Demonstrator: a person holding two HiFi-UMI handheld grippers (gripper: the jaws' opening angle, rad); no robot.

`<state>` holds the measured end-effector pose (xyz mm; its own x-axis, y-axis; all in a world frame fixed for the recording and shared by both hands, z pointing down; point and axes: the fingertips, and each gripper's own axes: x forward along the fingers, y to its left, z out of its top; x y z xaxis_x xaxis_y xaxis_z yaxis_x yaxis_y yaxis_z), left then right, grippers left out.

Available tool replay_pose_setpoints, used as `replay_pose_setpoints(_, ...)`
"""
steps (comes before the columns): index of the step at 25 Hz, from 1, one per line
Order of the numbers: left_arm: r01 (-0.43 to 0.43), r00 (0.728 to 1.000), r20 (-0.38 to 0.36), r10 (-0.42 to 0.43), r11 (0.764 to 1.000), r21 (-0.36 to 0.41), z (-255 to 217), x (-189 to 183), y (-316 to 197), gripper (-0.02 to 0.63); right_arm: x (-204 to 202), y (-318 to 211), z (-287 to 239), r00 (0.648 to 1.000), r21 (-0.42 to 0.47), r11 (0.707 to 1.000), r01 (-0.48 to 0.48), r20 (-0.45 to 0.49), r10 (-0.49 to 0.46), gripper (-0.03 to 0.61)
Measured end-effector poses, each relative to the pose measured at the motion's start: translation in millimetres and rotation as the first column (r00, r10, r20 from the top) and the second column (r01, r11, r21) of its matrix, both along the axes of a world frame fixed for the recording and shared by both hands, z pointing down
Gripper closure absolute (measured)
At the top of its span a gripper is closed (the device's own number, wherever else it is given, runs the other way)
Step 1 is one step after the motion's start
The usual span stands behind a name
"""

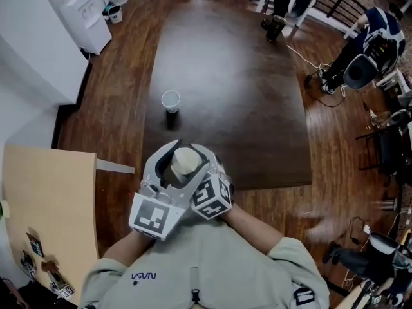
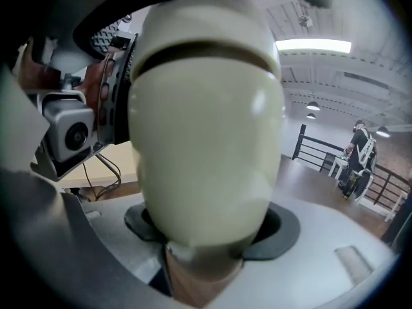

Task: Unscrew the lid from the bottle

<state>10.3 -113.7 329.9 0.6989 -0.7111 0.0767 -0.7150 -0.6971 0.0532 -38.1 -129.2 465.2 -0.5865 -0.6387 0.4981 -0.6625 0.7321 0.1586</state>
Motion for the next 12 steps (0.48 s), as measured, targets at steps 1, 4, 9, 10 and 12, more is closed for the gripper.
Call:
replay_pose_setpoints(1, 0.0, 1.0, -0.005, 0.0, 1.0, 0.003, -1, 0, 0, 0.313, 0, 0, 0, 1.0, 0.0, 1.0, -0.001, 0.002, 0.001, 0.278)
replay_pose_setpoints(4, 0.0, 1.0, -0.016, 0.0, 1.0, -0.001, -2, 0, 0, 0.313, 0, 1, -1, 1.0, -0.006, 1.0, 0.008, 0.002, -0.008, 0.278)
replay_pose_setpoints(9, -0.014, 1.0, -0.026, 0.014, 1.0, -0.003, -4, -1, 3, 0.313, -3, 7, -1, 0.999, -0.03, 0.998, 0.052, 0.008, -0.052, 0.278)
replay_pose_setpoints(10, -0.021, 0.999, -0.032, 0.02, 1.0, -0.006, -5, -1, 5, 0.313, -5, 10, -1, 0.997, -0.042, 0.996, 0.076, 0.017, -0.076, 0.278)
replay_pose_setpoints(12, -0.041, 0.998, -0.047, 0.041, 0.999, -0.01, -8, -1, 9, 0.313, -7, 18, 0, 0.989, -0.074, 0.987, 0.144, 0.039, -0.142, 0.278)
